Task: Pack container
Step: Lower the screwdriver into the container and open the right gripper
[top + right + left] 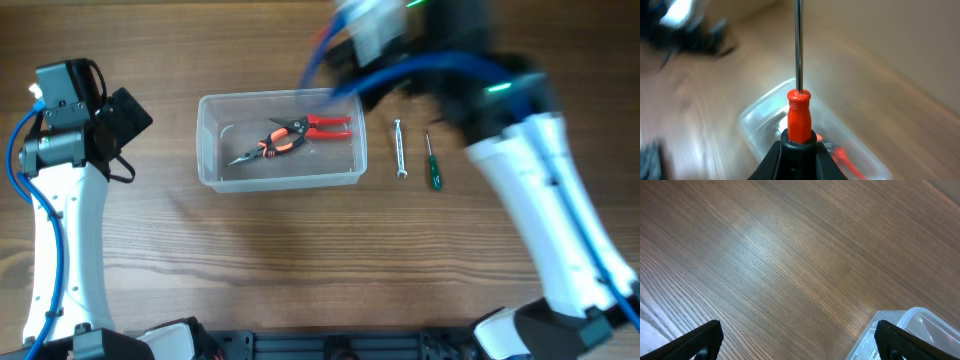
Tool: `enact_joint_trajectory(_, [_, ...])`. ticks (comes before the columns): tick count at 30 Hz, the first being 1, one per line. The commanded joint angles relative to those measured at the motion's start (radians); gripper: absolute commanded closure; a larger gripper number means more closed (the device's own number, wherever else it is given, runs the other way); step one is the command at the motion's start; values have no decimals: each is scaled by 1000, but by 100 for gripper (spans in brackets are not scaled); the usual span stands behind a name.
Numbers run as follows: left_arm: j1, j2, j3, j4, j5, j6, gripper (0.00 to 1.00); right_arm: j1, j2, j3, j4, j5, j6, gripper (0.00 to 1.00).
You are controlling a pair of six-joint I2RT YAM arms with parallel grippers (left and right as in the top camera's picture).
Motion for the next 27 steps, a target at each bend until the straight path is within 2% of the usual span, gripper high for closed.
enact_joint_trajectory(1, [5, 4, -2, 2, 5, -2, 0, 157, 190, -29, -49, 173, -298, 96])
enact_joint_trajectory(7, [5, 4, -2, 2, 5, -2, 0, 240, 439, -29, -58, 210, -556, 96])
enact_joint_trajectory(13, [5, 4, -2, 2, 5, -2, 0, 240, 521, -29, -52, 103, -701, 96])
enact_joint_trajectory(26, [5, 4, -2, 2, 5, -2, 0, 243, 547, -30, 56, 83, -661, 96])
enact_joint_trajectory(27, [5, 4, -2, 2, 5, -2, 0, 243, 547, -30, 55, 88, -647, 87])
